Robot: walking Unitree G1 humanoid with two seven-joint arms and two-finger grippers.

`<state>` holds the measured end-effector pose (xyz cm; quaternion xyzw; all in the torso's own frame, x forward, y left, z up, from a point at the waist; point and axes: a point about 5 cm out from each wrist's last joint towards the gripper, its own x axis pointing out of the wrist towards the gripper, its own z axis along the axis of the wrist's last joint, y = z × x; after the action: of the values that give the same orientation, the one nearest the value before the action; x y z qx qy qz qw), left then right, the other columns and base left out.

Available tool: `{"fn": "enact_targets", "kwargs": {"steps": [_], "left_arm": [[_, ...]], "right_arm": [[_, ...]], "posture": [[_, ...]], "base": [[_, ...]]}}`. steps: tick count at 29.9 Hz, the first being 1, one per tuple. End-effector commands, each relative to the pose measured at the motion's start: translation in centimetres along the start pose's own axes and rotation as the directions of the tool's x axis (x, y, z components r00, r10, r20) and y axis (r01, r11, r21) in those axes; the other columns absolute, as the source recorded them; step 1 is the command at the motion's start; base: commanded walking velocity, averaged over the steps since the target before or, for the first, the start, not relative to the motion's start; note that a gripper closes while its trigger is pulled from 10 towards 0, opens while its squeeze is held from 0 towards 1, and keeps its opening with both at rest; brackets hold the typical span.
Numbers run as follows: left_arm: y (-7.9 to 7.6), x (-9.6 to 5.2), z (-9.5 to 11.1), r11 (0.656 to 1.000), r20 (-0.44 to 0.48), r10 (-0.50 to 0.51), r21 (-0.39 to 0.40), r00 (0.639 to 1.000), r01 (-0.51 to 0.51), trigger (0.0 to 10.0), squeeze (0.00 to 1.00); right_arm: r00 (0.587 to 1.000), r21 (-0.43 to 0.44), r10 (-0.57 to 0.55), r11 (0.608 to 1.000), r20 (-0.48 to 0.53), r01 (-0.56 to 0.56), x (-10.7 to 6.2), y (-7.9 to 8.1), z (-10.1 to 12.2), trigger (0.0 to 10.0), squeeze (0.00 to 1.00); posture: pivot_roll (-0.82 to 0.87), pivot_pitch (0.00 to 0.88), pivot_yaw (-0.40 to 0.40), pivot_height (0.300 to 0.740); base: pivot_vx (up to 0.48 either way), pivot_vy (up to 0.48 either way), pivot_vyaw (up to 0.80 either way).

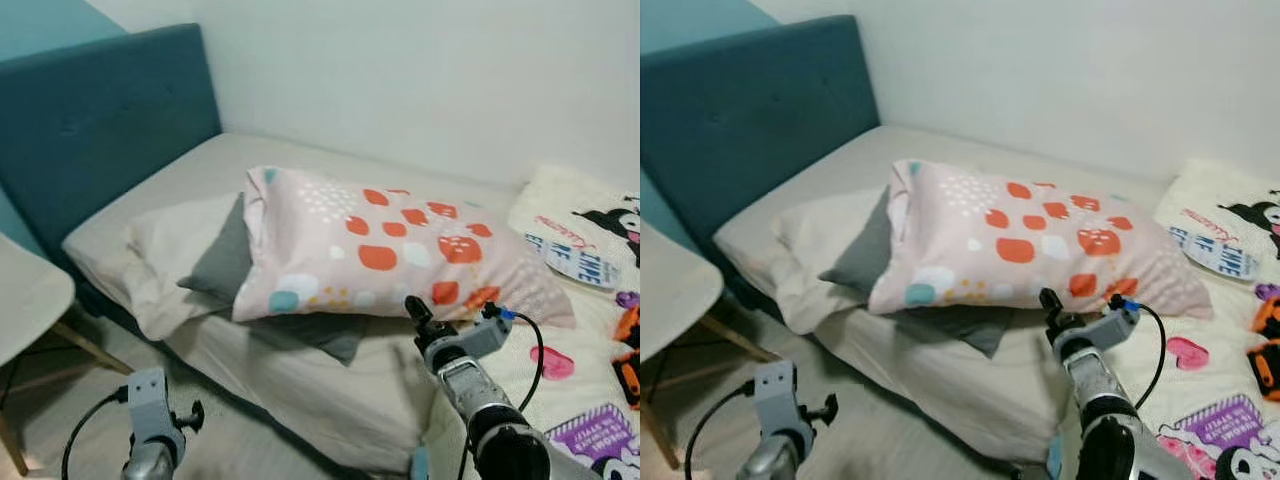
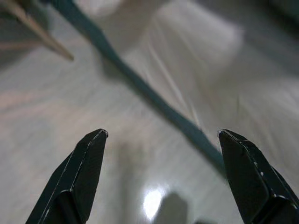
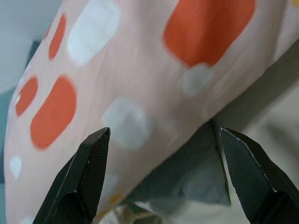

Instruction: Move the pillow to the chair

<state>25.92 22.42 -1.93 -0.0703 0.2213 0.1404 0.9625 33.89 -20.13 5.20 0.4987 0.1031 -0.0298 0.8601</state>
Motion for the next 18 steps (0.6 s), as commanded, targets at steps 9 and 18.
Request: {"fn": "enact_targets", "kwargs": {"steps": [9,18], "left_arm": [[2.2,0.0,1.4,0.999,0.084,0.044,-0.029,0.996,-0.042,10.0,0.0],[4.0,-1.3,0.1,0.998,0.102,0.048,0.028,0.994,-0.051,10.0,0.0]], "right_arm": [[0.993,0.095,0.092,0.992,-0.076,-0.084,1.2,3.1,-3.0,10.0,0.0],[0.944,0.23,0.331,0.919,-0.004,-0.321,2.1,7.1,-3.1,10.0,0.0]], "posture": [[-0.07,0.129,0.042,0.545],[0.0,0.195,0.059,0.545]], "base": [[0.0,0.0,0.0],[0.0,0.0,0.0]]}}
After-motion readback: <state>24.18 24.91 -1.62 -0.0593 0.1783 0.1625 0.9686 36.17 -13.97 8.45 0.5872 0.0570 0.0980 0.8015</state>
